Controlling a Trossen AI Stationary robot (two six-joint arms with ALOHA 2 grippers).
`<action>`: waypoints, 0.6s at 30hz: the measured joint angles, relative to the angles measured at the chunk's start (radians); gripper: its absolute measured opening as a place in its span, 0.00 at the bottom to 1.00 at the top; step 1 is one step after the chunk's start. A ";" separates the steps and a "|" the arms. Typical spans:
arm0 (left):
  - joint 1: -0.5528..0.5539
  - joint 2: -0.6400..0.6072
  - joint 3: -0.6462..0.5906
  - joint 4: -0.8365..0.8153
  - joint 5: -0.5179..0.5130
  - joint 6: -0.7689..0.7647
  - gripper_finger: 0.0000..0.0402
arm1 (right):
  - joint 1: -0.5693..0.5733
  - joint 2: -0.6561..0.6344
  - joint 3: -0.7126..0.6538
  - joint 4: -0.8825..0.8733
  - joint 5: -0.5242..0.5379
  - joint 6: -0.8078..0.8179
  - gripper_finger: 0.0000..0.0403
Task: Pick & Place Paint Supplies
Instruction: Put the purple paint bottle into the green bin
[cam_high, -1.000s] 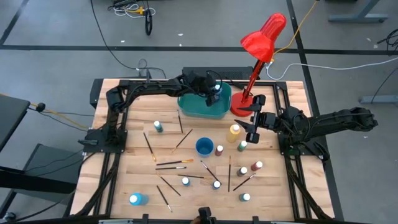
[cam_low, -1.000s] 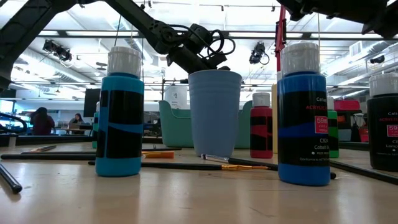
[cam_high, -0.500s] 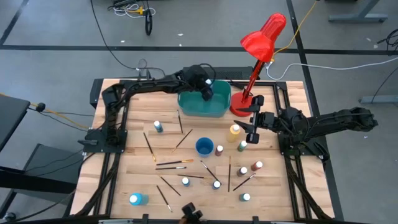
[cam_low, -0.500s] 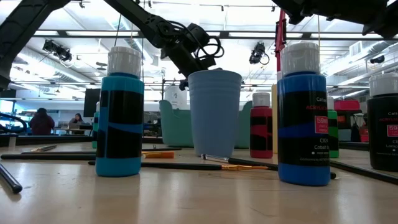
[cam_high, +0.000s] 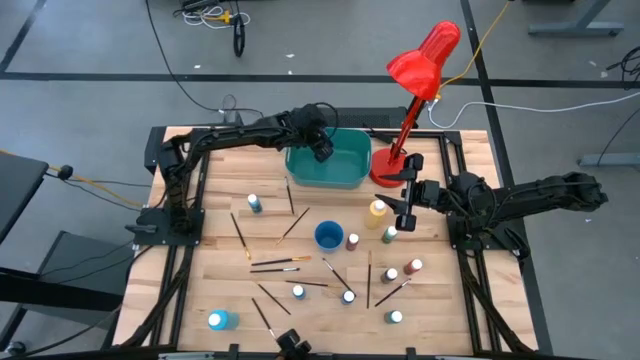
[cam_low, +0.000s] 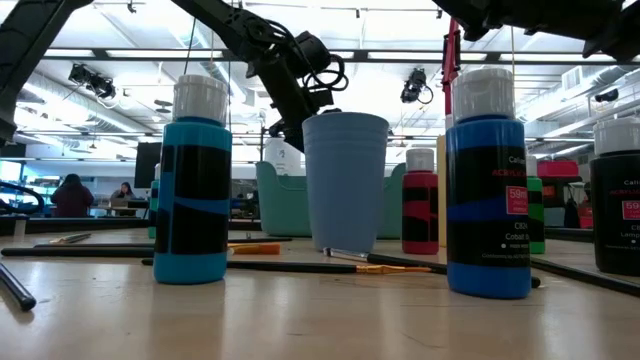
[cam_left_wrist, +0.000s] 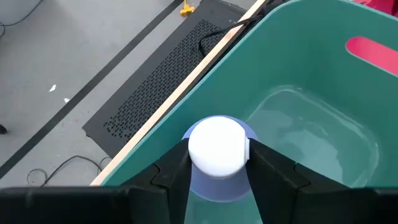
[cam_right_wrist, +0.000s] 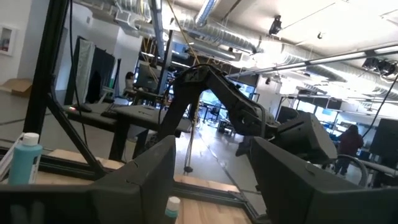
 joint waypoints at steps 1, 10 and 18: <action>0.000 0.000 0.000 0.001 -0.001 0.008 0.38 | 0.000 0.000 0.000 0.001 0.000 0.002 0.53; -0.001 0.002 -0.002 0.007 -0.023 0.036 0.42 | 0.000 0.000 0.000 0.000 0.000 0.010 0.53; -0.007 -0.031 -0.006 -0.035 -0.024 0.026 0.49 | 0.000 0.000 0.000 -0.012 0.002 0.010 0.53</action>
